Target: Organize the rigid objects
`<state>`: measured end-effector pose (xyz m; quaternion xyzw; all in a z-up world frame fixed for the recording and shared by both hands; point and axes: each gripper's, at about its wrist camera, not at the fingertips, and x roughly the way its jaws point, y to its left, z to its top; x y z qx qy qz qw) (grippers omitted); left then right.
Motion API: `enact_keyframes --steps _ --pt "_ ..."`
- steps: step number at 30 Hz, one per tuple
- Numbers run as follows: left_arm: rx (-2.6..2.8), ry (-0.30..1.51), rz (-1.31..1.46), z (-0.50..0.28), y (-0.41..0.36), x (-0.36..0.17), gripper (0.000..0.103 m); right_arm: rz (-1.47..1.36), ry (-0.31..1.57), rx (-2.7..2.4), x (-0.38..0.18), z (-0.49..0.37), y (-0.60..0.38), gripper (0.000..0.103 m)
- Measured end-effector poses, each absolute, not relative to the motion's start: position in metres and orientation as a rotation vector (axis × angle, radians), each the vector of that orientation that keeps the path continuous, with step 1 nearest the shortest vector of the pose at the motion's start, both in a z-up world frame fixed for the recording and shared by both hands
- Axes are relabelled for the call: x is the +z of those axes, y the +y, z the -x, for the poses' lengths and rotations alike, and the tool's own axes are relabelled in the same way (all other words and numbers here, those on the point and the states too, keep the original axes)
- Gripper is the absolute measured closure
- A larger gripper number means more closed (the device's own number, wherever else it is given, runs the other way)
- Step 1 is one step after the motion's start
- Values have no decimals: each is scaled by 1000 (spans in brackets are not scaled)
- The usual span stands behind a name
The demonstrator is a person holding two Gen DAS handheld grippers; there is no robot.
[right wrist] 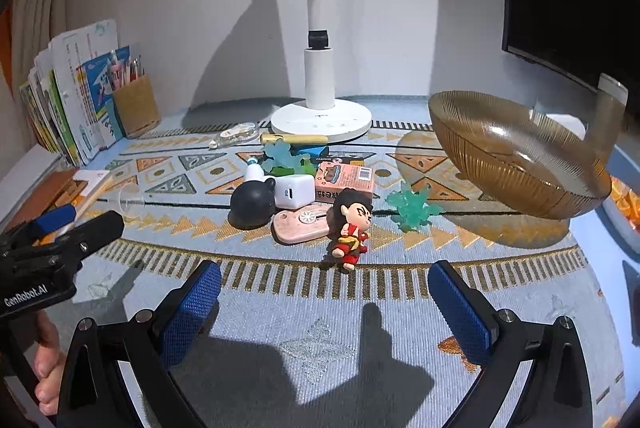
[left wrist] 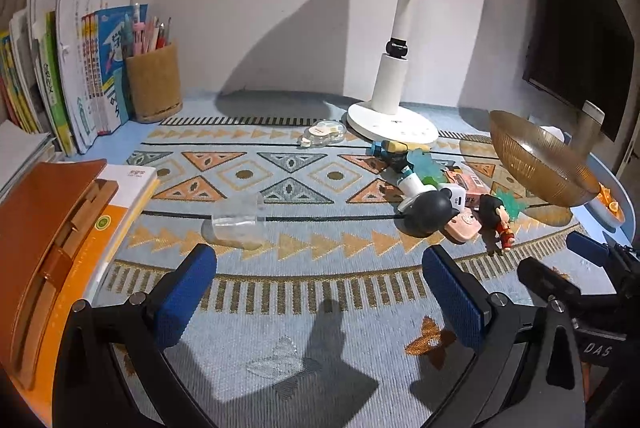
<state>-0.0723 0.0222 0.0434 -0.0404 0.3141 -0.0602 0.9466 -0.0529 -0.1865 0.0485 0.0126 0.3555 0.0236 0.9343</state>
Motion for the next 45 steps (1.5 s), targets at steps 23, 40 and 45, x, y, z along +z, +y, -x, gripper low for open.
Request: enact_keyframes --steps 23,40,45 --pt "-165 687 83 66 23 37 0 -12 809 -5 37 40 -189 0" --pt "-160 688 90 66 24 37 0 -12 813 -7 36 40 -189 0" --pt "-150 784 97 63 37 34 0 -9 820 -9 34 38 -190 0"
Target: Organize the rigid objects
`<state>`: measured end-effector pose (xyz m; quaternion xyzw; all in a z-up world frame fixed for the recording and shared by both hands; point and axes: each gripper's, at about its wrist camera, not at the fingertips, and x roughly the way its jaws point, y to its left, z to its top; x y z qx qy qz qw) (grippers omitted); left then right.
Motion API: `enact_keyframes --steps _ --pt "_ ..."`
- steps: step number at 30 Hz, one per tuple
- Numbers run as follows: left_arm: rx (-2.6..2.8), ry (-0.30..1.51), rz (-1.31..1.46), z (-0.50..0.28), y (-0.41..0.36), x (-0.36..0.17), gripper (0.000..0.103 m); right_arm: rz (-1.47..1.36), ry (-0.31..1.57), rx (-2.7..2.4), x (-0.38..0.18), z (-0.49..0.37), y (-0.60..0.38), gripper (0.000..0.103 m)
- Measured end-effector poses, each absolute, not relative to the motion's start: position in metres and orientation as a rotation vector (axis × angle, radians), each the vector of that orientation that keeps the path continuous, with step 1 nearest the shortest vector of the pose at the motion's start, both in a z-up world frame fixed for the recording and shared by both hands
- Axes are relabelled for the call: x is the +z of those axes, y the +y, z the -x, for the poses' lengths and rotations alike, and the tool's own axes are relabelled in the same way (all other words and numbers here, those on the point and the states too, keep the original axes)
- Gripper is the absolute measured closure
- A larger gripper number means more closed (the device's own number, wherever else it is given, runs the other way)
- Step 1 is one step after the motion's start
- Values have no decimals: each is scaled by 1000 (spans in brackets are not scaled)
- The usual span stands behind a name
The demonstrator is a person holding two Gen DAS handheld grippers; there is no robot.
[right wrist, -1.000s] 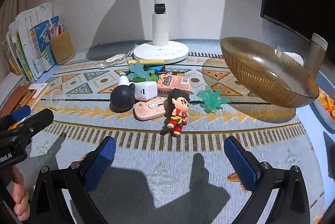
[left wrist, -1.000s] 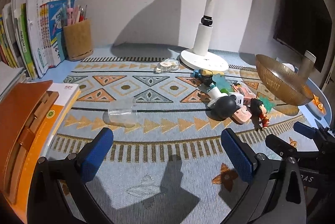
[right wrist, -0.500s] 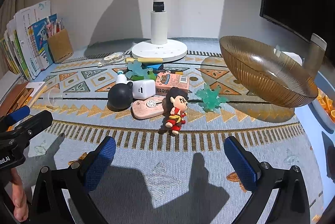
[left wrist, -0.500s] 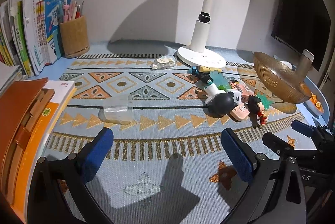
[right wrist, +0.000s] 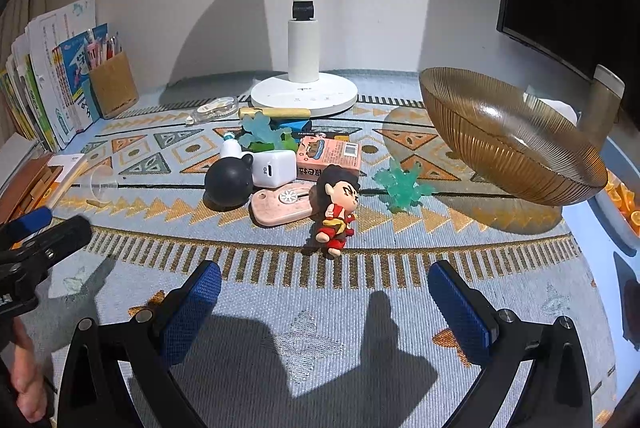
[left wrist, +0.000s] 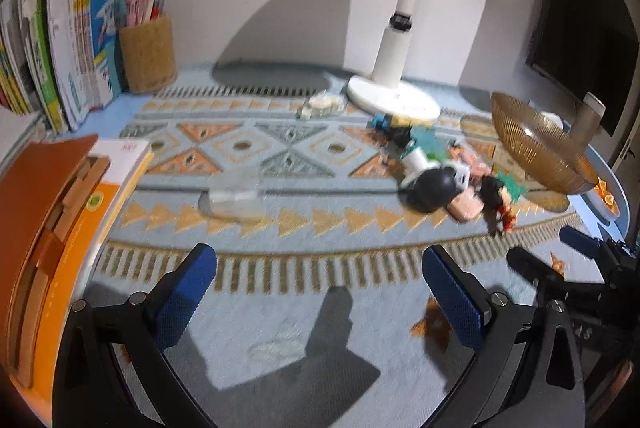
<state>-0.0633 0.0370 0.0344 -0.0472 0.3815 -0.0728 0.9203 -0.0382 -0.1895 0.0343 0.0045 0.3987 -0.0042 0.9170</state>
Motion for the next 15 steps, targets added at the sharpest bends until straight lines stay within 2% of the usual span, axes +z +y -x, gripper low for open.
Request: enact_keyframes --steps 3,10,15 --pt "-102 845 66 65 57 34 0 -8 825 -2 34 37 -191 0" --pt "-17 839 42 51 97 50 0 -38 902 -3 29 24 -197 0" --pt "-88 943 89 18 87 37 1 -20 926 -18 42 16 -201 0"
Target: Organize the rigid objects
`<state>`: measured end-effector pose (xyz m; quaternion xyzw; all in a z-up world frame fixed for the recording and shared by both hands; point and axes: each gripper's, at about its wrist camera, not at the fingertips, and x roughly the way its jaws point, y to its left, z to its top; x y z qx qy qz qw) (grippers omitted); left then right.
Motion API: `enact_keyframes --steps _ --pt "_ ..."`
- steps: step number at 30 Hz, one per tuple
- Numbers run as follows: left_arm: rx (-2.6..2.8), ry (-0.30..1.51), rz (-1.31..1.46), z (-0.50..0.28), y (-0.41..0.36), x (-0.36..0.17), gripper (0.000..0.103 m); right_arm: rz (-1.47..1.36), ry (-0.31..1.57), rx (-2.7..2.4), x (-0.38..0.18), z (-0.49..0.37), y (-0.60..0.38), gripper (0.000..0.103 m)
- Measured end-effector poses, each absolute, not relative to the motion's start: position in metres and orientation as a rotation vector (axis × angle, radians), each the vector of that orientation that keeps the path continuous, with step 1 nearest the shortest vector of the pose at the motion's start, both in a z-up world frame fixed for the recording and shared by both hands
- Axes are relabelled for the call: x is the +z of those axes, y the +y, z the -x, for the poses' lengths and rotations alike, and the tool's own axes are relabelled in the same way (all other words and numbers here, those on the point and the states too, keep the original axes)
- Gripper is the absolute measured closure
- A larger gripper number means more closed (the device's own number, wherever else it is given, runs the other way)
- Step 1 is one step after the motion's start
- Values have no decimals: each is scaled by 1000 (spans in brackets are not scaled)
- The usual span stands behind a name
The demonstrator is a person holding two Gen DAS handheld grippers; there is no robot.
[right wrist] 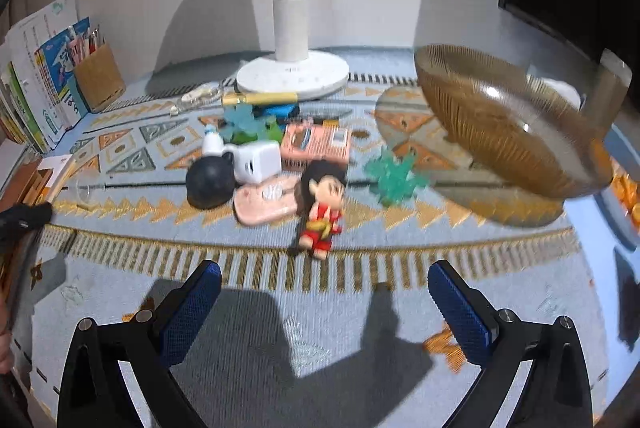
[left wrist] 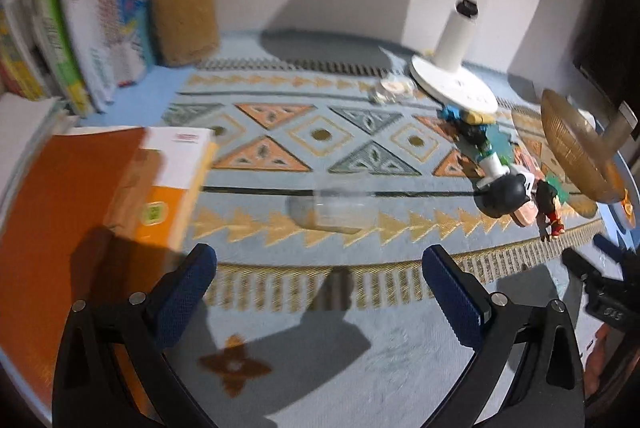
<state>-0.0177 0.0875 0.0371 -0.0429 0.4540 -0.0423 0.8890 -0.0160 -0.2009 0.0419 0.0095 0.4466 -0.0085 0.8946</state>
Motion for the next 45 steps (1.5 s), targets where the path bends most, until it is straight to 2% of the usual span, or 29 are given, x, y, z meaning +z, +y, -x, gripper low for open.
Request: enact_keyframes --steps 4,10,13,15,17,26,32,33,34,35,36,37,38,45 --pt "-72 993 90 -4 75 25 1 -42 944 7 54 3 -209 0" --pt "-67 995 92 -16 72 23 2 -95 1010 39 45 -24 -223 22" --pt "-69 1005 89 -22 71 21 11 -137 1054 53 33 -37 -226 29" --pt "-65 1007 80 -25 70 19 24 -163 1084 55 25 -44 -228 38" --pt "-68 1001 66 -26 67 20 29 -194 1102 71 20 -49 -231 45" --pt "-94 950 61 -18 64 28 30 -168 1049 64 31 -45 -227 46" --pt "-88 965 62 -18 61 23 30 -175 1080 48 21 -49 -230 46" --pt "-86 964 65 -19 62 22 37 -171 1080 45 20 -49 -231 46" --pt "-91 960 66 -18 61 23 46 -162 1074 47 19 -48 -229 51" --pt "-97 961 62 -18 60 23 61 -151 1069 56 20 -48 -228 60" --pt "-99 963 58 -19 58 22 70 -139 1067 67 20 -49 -225 65" --pt "-105 963 56 -19 57 23 70 -131 1067 78 21 -50 -222 74" --pt "-109 959 58 -18 56 24 70 -128 1066 84 21 -49 -221 76" --pt "-209 863 20 6 28 55 70 -172 994 140 45 -23 -228 76"
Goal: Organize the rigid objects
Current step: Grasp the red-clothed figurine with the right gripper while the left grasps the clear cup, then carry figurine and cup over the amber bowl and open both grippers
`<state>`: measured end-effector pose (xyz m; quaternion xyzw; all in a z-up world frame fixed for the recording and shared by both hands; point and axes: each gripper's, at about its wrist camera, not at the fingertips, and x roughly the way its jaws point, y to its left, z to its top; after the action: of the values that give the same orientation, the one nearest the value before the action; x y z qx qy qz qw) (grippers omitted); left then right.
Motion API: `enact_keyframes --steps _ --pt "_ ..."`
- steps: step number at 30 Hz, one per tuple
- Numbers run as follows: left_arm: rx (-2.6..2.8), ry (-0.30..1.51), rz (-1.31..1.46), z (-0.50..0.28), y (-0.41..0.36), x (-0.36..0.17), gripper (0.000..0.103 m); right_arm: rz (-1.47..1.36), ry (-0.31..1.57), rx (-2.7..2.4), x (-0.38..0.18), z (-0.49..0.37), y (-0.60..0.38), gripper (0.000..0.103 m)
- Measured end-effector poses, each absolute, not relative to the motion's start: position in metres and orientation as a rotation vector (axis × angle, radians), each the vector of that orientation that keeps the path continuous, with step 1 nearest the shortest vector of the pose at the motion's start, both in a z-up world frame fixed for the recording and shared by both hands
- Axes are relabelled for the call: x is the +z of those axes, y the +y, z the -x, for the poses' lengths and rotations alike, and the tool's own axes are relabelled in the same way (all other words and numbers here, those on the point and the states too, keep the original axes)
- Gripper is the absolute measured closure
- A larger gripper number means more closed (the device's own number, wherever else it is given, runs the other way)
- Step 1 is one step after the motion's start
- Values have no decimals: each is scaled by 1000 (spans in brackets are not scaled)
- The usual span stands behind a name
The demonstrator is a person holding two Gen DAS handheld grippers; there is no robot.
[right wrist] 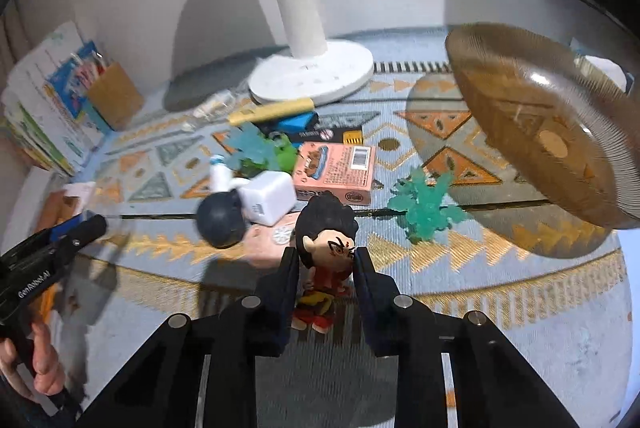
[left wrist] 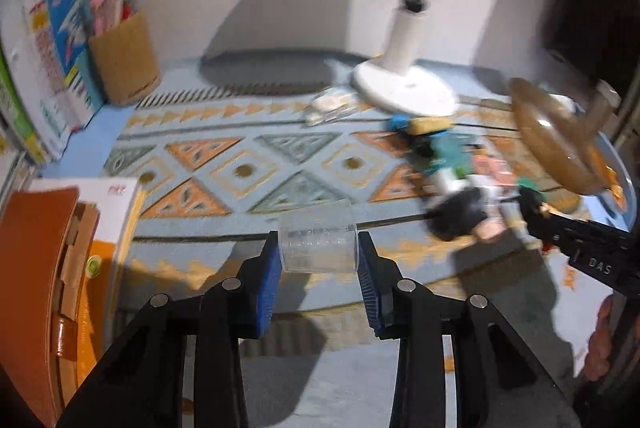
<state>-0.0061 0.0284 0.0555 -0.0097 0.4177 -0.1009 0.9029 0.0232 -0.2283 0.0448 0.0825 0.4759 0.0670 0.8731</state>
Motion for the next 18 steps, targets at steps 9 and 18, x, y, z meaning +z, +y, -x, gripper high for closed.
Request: enact_keyframes --steps 9,18 --pt "-479 801 31 26 -39 87 70 -204 933 57 71 19 -272 76" --pt "-643 735 -20 7 -122 131 70 -255 793 -93 120 23 -348 76"
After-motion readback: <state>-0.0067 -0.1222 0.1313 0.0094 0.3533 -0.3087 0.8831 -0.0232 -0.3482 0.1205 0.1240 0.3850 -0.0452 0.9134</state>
